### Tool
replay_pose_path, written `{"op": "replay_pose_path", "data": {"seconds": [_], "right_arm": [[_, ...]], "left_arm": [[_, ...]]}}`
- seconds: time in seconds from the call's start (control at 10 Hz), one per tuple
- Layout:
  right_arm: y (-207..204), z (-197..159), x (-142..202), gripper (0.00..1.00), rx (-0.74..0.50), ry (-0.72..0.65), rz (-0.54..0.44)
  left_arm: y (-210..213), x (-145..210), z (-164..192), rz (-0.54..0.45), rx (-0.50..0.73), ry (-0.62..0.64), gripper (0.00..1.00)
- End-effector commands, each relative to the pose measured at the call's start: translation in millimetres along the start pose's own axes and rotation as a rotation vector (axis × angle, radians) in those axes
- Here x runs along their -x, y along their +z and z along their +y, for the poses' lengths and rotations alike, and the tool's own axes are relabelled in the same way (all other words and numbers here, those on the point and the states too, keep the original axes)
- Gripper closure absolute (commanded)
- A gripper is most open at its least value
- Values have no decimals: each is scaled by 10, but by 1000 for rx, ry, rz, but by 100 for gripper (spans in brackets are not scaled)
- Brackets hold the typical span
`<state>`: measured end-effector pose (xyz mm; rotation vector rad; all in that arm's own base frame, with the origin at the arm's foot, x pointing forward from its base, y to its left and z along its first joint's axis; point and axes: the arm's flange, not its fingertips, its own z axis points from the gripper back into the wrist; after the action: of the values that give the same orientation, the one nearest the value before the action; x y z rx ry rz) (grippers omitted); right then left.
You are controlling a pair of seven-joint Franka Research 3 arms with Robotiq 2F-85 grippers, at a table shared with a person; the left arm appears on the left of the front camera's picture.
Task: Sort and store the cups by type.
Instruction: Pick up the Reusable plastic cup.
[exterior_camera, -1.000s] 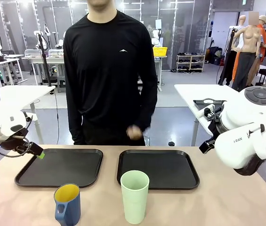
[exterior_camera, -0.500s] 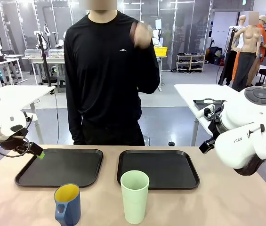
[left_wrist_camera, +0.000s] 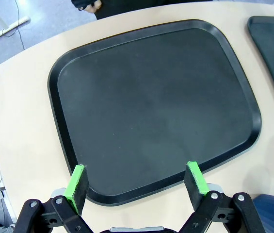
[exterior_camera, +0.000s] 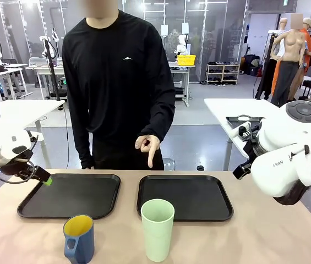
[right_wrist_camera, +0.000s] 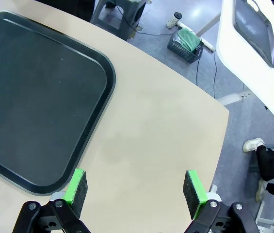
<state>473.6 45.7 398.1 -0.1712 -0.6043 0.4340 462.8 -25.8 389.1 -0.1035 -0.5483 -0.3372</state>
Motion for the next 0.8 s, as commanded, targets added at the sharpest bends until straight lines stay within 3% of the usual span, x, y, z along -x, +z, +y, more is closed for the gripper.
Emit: {"op": "replay_pose_path", "data": {"seconds": [0.0,0.7], "right_arm": [[3,2,-4,0,-6,0,-6],[3,2,-4,0,-6,0,-6]], "left_arm": [[5,-1,13,0,-3,-1,0],[5,-1,13,0,-3,-1,0]]}}
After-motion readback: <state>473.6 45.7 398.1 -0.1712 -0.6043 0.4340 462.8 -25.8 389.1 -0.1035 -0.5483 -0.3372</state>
